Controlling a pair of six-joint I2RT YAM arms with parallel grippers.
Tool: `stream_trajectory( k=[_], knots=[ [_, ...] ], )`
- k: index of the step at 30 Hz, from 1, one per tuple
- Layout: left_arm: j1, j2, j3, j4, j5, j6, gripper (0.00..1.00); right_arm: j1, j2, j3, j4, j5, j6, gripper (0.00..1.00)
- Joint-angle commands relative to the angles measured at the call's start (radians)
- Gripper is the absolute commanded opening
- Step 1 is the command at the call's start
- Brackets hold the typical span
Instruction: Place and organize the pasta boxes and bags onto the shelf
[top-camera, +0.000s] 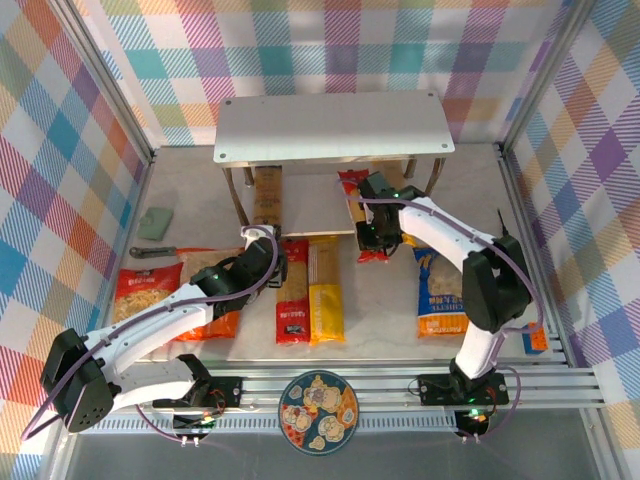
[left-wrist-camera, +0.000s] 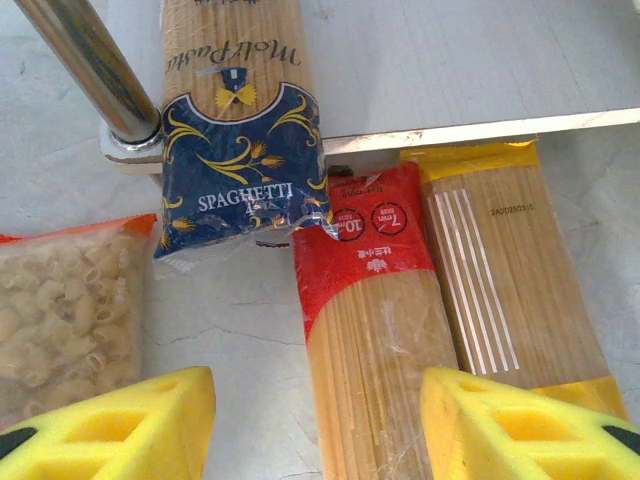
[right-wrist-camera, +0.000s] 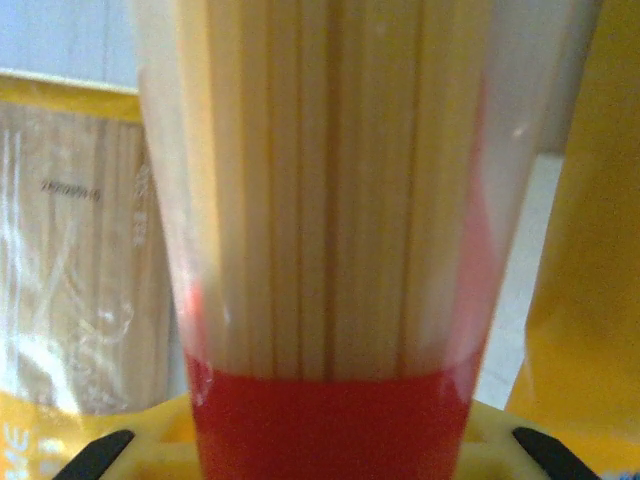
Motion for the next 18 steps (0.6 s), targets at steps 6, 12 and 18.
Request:
stream_trajectory(
  k=[6,12,18],
  knots=[
    [-0.001,-0.016,-0.008,-0.031,-0.030,-0.005,0.57,-0.025,0.039,0.096,0.089,0.031,-0.019,0.00],
    [0.000,-0.005,-0.002,-0.032,-0.026,-0.004,0.58,-0.028,0.067,0.137,0.095,0.046,-0.010,0.00],
    [0.000,0.003,0.004,-0.034,-0.022,-0.002,0.58,-0.036,0.121,0.182,0.088,0.063,0.001,0.00]
  ],
)
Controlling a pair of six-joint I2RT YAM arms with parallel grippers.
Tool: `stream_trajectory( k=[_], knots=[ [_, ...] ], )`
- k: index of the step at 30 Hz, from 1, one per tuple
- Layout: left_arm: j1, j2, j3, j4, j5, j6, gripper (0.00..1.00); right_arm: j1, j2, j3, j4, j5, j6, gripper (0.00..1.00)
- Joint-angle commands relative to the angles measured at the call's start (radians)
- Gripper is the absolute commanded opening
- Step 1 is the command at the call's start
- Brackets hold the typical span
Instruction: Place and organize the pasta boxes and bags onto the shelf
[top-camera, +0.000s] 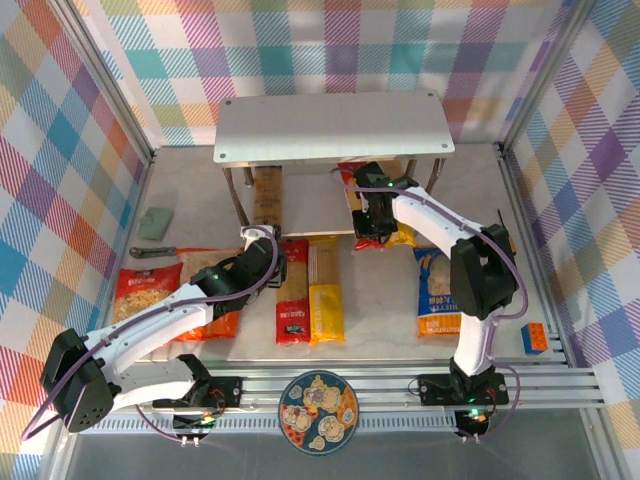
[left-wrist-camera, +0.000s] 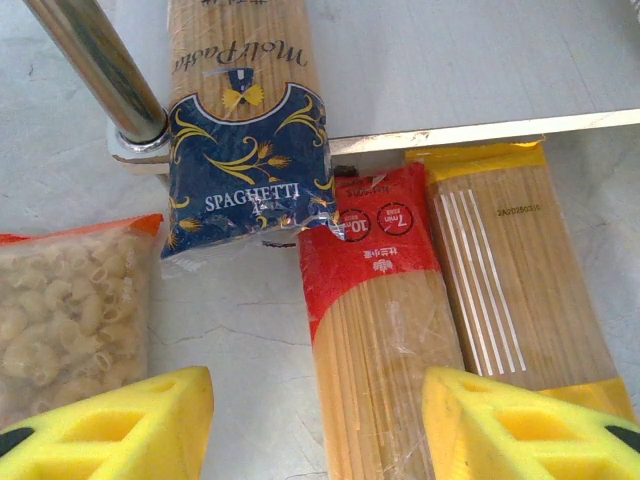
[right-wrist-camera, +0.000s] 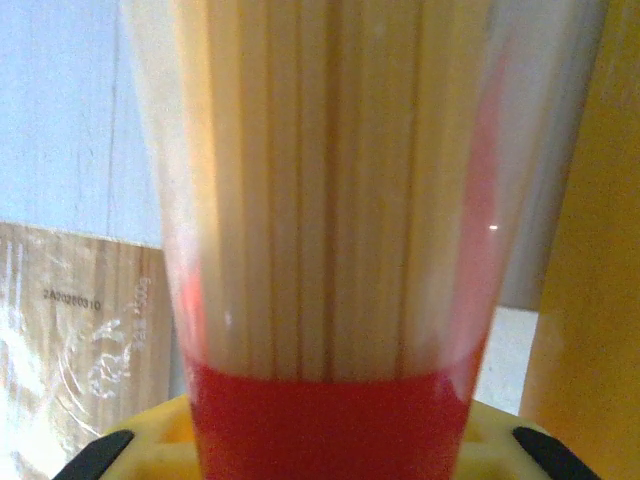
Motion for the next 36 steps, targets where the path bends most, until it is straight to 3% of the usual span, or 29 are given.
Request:
stream_trajectory(
  k=[1,7,19,26,36],
  knots=[
    [0.000,0.001,0.004,-0.032,-0.015,-0.003,0.58,-0.012,0.021,0.054,0.080,0.042,0.012,0.00],
    [0.000,0.008,0.004,-0.035,-0.017,-0.001,0.59,-0.017,0.052,0.070,0.074,0.053,0.022,0.00],
    [0.001,0.027,0.007,-0.044,-0.012,0.000,0.61,-0.029,0.081,0.056,0.047,0.033,0.062,0.10],
    [0.000,0.028,0.007,-0.047,-0.015,0.000,0.62,-0.037,0.084,0.040,0.042,0.026,0.086,0.25],
    [0.000,0.022,0.002,-0.054,-0.020,-0.002,0.62,-0.052,0.078,0.015,0.034,0.027,0.096,0.32]
  ],
)
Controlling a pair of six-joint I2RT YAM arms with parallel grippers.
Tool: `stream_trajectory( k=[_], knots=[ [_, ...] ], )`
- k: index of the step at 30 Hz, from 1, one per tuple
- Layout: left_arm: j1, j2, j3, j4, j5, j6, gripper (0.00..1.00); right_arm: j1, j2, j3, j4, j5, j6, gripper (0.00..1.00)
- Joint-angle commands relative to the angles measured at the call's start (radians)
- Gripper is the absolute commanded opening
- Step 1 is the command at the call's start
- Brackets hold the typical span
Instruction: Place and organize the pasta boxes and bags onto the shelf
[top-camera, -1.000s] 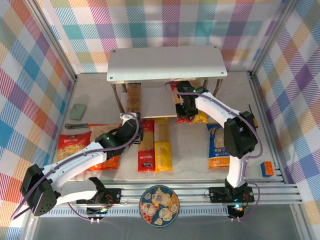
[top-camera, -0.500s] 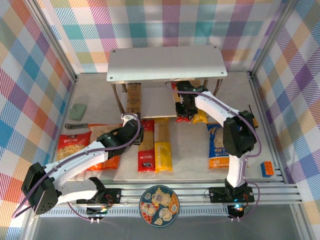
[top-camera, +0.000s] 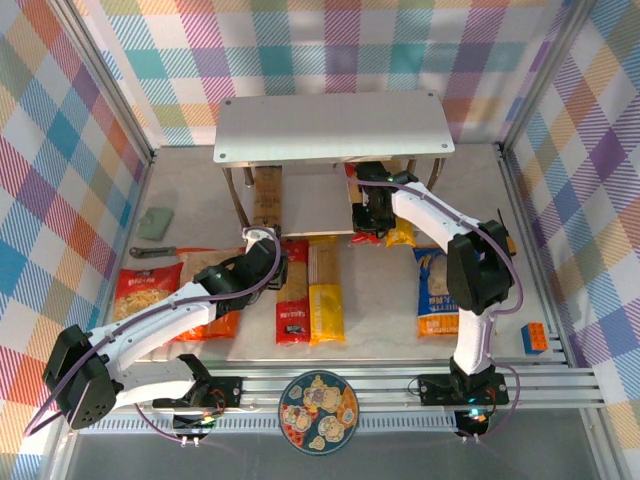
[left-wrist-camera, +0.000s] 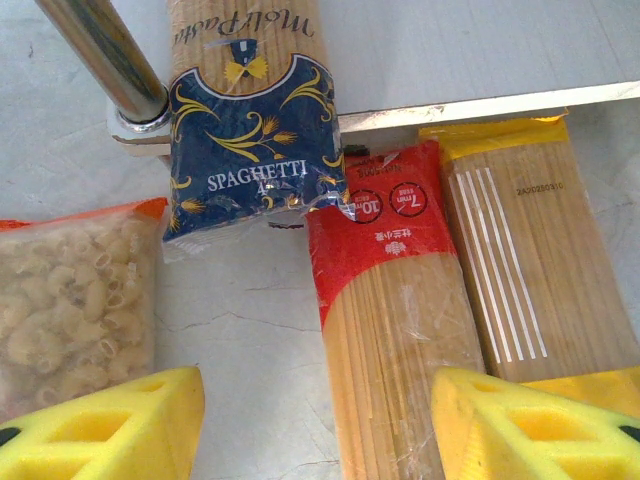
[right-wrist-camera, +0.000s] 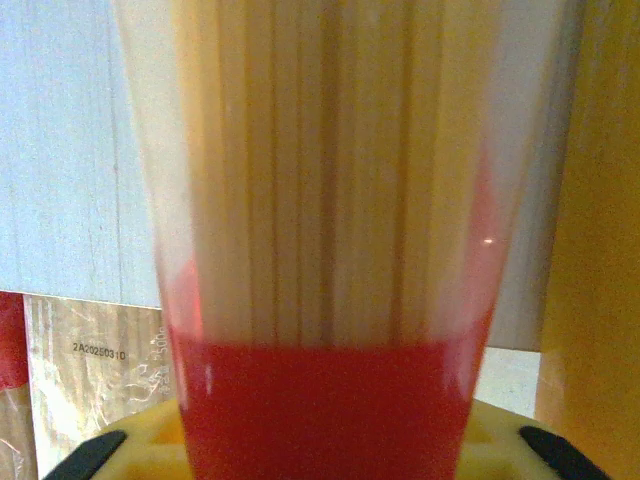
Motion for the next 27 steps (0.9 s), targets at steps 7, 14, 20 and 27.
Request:
stream_trajectory(
  k=[7,14,20,27],
  knots=[
    [0.001,-0.002,0.001,-0.032,-0.018,-0.004,0.62,-0.037,0.029,-0.034,0.024,0.046,0.011,0.40],
    [0.000,0.002,-0.004,-0.044,-0.012,-0.006,0.62,-0.037,0.012,-0.045,0.032,-0.015,0.002,0.48],
    [0.000,0.007,-0.016,-0.052,0.010,-0.014,0.63,-0.037,-0.022,-0.053,0.034,-0.037,-0.005,0.60],
    [0.000,0.020,-0.043,-0.067,0.052,-0.047,0.66,-0.037,-0.088,-0.065,0.040,-0.030,-0.011,0.70]
  ],
)
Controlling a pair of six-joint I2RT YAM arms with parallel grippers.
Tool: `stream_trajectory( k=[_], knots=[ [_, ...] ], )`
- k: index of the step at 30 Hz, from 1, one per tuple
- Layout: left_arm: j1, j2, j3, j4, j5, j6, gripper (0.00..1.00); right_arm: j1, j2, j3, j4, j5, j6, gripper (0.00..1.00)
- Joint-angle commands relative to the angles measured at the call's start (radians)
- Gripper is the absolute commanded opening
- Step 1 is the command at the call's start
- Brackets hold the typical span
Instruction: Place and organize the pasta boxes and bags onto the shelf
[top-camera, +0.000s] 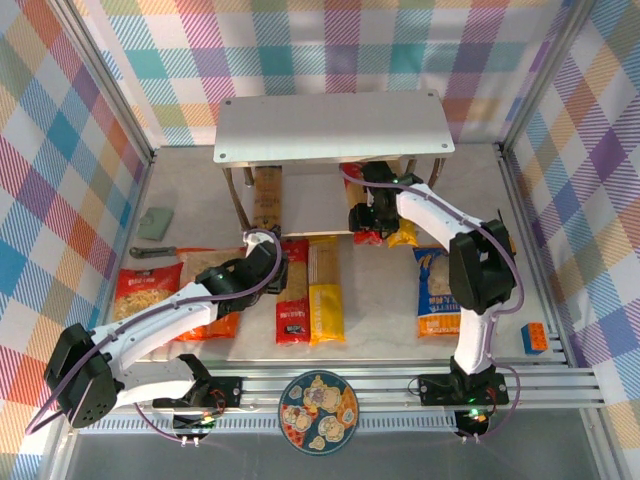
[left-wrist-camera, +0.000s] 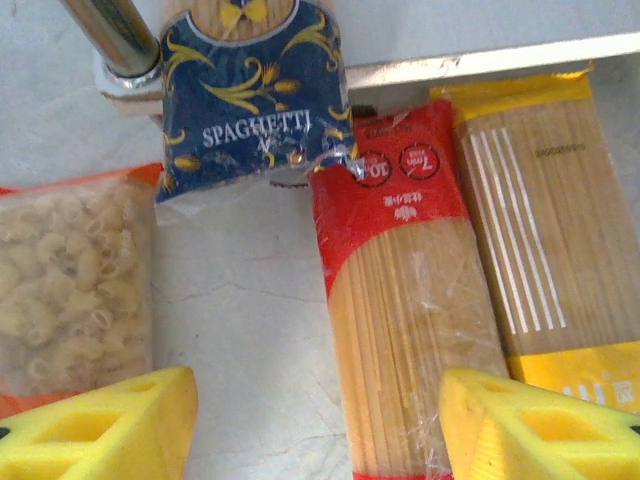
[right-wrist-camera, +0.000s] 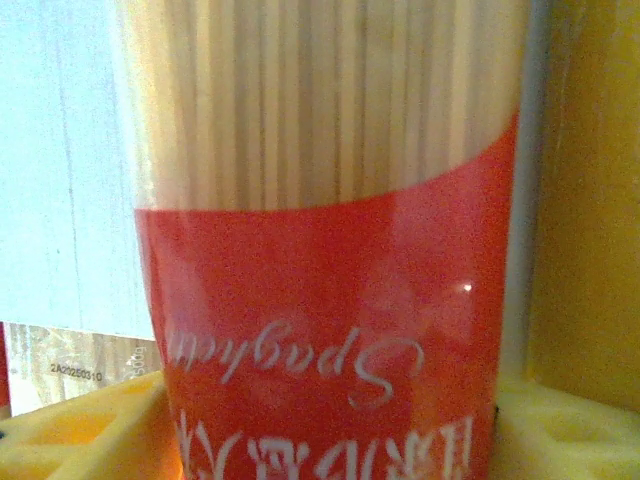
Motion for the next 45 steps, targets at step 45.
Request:
stream_trajectory(
  k=[45],
  knots=[
    [-0.106,0.215,-0.114,0.123,0.388,-0.213,0.84,0.081,-0.584,-0.441,0.072,-0.042,0.051,0.83]
  ],
)
